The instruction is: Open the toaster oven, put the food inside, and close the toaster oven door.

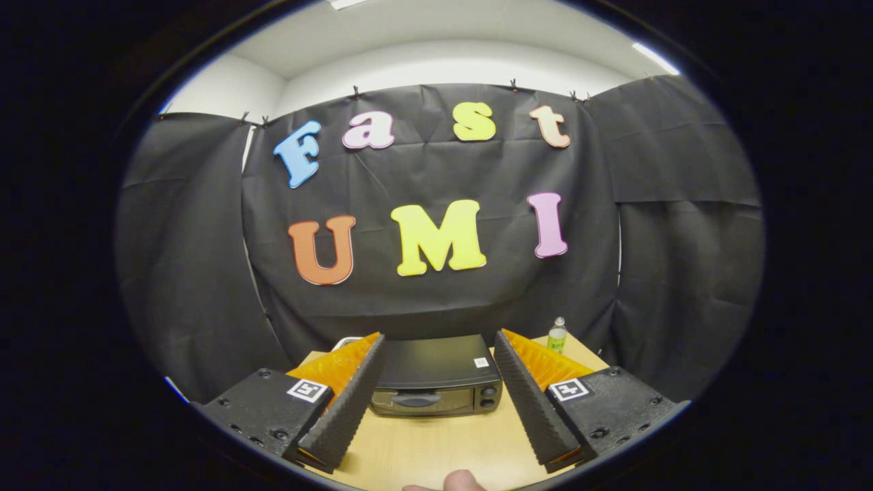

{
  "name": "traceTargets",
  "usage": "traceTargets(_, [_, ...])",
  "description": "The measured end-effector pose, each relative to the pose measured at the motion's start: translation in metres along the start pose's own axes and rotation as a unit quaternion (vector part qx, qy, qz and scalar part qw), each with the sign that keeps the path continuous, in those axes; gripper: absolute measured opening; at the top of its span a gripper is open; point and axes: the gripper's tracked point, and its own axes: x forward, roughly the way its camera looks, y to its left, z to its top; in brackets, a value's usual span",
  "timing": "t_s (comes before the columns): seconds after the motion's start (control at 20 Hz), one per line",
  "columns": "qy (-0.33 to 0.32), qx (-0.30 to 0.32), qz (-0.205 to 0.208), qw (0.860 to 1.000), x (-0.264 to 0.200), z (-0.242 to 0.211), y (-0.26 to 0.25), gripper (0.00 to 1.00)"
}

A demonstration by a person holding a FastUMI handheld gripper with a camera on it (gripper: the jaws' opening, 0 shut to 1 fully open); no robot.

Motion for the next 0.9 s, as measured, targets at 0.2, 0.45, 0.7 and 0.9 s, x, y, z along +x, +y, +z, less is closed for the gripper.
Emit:
traceTargets(0.2, [0.009,0.006,0.011,1.0,0.008,-0.008,0.009,1.0])
traceTargets(0.45, [0.023,0.014,0.02,0.999,0.036,-0.025,0.02,1.0])
traceTargets(0.7, [0.045,0.011,0.031,0.998,0.078,-0.062,0.027,1.0])
traceTargets(0.9, [0.055,0.015,0.041,0.998,0.114,-0.099,0.032,1.0])
